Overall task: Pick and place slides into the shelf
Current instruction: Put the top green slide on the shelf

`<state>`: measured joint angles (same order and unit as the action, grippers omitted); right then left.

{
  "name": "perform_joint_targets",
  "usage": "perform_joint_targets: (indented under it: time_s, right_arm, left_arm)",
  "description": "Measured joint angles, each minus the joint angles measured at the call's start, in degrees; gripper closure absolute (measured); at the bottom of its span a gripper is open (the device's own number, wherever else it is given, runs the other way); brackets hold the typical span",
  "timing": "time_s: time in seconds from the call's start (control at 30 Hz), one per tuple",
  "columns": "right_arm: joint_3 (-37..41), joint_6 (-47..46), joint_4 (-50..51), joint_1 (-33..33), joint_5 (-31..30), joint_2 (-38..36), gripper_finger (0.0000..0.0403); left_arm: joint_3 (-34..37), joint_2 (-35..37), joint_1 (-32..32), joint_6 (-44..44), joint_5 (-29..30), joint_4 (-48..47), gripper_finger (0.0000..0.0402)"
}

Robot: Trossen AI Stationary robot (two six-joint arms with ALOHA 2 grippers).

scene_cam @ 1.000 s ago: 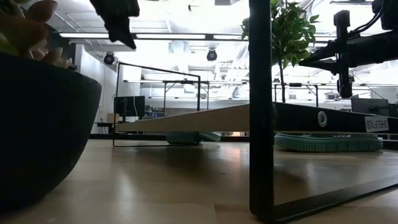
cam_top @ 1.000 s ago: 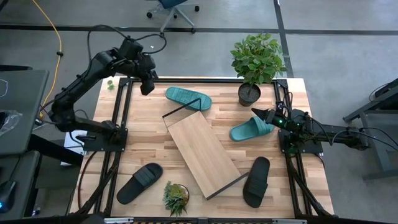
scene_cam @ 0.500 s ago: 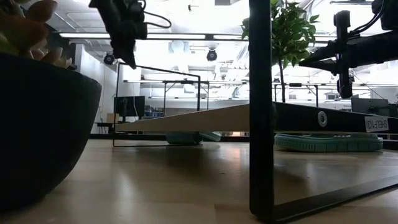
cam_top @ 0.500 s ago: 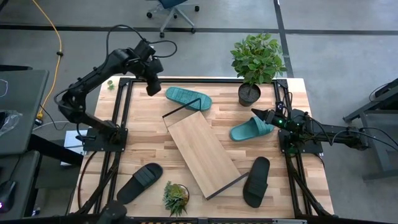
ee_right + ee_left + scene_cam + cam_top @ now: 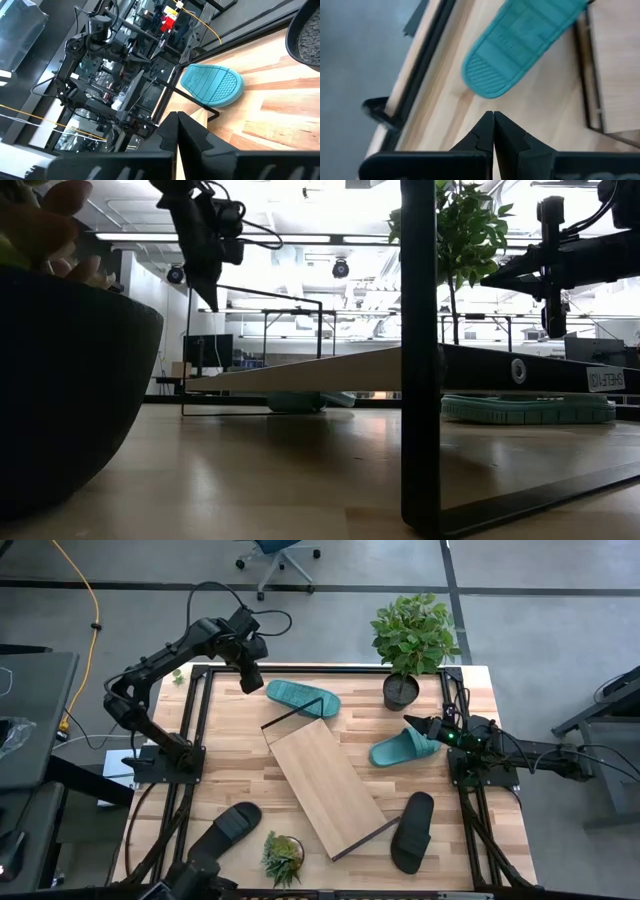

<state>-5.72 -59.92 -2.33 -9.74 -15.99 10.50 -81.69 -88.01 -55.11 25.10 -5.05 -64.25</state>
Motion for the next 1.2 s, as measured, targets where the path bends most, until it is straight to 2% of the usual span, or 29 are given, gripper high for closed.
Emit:
perform_joint_targets:
  time_s: [0.2, 0.47, 0.77, 1.2]
  right_arm:
    - [0.0, 0.41, 0.0, 0.0, 0.11, 0.0, 0.0403]
    - [0.0, 0.66, 1.42, 0.0, 0.11, 0.0, 0.0403]
    - [-0.02, 0.87, 3.01, 0.02, 0.12, -0.01, 0.0403]
    - [-0.02, 1.05, 3.02, 0.0, 0.13, 0.0, 0.0403]
  left_arm:
    - [0.0, -0.06, 0.11, 0.0, 3.82, 0.86, 0.0401]
    - [0.0, -0.62, 0.12, 0.12, 3.25, 2.44, 0.0401]
    - [0.0, -5.83, 0.04, -1.93, 0.54, 2.48, 0.0398]
    - [0.02, -8.47, -0.03, -4.15, -2.22, 2.76, 0.0297]
